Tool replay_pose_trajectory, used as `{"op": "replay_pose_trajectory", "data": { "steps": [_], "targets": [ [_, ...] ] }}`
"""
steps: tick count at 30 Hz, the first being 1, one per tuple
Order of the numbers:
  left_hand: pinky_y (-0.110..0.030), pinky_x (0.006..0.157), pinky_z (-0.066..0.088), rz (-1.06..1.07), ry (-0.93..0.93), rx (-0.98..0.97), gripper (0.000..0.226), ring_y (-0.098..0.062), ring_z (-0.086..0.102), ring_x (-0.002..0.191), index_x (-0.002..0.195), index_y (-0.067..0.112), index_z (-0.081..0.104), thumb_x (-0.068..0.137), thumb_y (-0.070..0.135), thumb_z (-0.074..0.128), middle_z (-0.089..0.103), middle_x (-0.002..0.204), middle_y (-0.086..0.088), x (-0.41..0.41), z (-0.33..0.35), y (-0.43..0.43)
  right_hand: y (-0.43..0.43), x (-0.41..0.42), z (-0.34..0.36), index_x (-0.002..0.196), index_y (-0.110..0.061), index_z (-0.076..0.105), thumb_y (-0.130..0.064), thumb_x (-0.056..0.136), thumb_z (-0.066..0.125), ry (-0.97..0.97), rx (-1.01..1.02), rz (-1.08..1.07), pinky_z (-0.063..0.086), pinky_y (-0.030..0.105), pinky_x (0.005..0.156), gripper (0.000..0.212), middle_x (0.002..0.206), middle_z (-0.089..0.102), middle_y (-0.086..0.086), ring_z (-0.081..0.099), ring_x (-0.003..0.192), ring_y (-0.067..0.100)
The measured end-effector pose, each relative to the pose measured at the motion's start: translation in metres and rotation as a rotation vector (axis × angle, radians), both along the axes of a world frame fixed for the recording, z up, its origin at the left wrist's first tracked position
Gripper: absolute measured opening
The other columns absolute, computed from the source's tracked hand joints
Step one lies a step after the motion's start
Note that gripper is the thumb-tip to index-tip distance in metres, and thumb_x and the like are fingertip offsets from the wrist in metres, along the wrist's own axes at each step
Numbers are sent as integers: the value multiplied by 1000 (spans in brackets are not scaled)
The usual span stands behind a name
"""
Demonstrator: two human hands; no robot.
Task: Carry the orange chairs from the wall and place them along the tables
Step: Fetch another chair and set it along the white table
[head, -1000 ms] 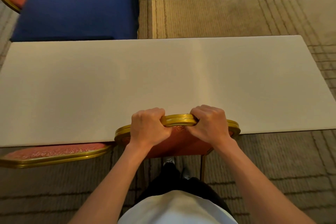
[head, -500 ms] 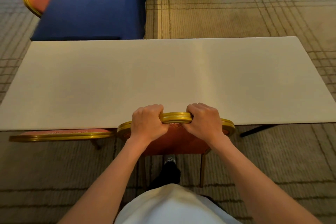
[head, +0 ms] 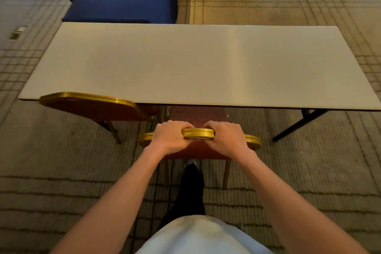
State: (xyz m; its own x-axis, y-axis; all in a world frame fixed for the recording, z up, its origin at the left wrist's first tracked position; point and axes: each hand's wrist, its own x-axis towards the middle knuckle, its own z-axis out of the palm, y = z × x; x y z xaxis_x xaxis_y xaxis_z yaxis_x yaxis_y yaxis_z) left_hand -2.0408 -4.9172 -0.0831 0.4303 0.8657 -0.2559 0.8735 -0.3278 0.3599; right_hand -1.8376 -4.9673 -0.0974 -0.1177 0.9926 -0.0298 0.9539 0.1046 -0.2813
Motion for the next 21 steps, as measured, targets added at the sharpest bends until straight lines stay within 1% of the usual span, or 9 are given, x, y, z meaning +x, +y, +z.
{"op": "replay_pose_trajectory", "data": {
  "steps": [5, 7, 9, 11, 13, 16, 19, 21],
  "targets": [
    [-38, 88, 50, -22, 6, -55, 33, -13, 69, 102, 118, 53, 64, 86, 60, 61, 73, 110, 21, -20, -13, -63, -63, -22, -13, 118, -40, 63, -57, 89, 54, 5, -98, 18, 52, 39, 78, 35, 102, 75, -10, 72, 91, 20],
    [-37, 87, 51, -42, 15, -76, 34, -11, 68, 101, 121, 54, 62, 87, 59, 61, 72, 110, 22, -29, -20, -88, -90, -30, -23, 118, -40, 64, -58, 90, 52, 30, -100, 30, 53, 38, 77, 36, 102, 75, -11, 72, 90, 18],
    [-37, 88, 49, -62, 38, -95, 37, -14, 68, 100, 125, 53, 60, 88, 53, 61, 73, 109, 18, -36, -28, -112, -115, -38, -35, 119, -39, 65, -58, 91, 50, 56, -110, 43, 55, 38, 75, 37, 101, 75, -11, 72, 87, 17],
    [-38, 89, 49, -86, 66, -114, 41, -17, 69, 98, 129, 52, 58, 88, 48, 61, 74, 106, 13, -39, -37, -135, -138, -44, -43, 123, -37, 63, -49, 92, 54, 64, -148, 58, 55, 37, 76, 34, 102, 75, -10, 72, 87, 17],
    [-40, 91, 49, -99, 80, -130, 46, -21, 68, 100, 133, 51, 55, 88, 46, 60, 74, 109, 10, -41, -44, -151, -153, -44, -52, 126, -35, 63, -40, 92, 58, 75, -169, 61, 54, 37, 76, 34, 104, 75, -9, 71, 88, 18],
    [-41, 92, 50, -92, 71, -153, 49, -21, 67, 106, 134, 47, 55, 86, 44, 62, 72, 116, 10, -50, -58, -178, -183, -53, -65, 125, -32, 64, -34, 89, 60, 81, -135, 58, 52, 35, 75, 36, 103, 74, -8, 70, 89, 17],
    [-40, 95, 52, -83, 40, -101, 51, -19, 65, 113, 137, 41, 56, 86, 43, 63, 69, 125, 12, -59, -69, -198, -204, -67, -72, 116, -32, 67, -37, 86, 57, 67, -86, 16, 53, 35, 80, 32, 99, 74, -9, 70, 90, 16],
    [-39, 96, 50, -98, 20, -68, 50, -20, 65, 113, 137, 37, 58, 87, 40, 65, 69, 125, 9, -60, -73, -201, -207, -70, -71, 115, -33, 67, -35, 85, 56, 64, -64, -24, 51, 39, 85, 32, 101, 74, -9, 70, 93, 16]
  ]
}}
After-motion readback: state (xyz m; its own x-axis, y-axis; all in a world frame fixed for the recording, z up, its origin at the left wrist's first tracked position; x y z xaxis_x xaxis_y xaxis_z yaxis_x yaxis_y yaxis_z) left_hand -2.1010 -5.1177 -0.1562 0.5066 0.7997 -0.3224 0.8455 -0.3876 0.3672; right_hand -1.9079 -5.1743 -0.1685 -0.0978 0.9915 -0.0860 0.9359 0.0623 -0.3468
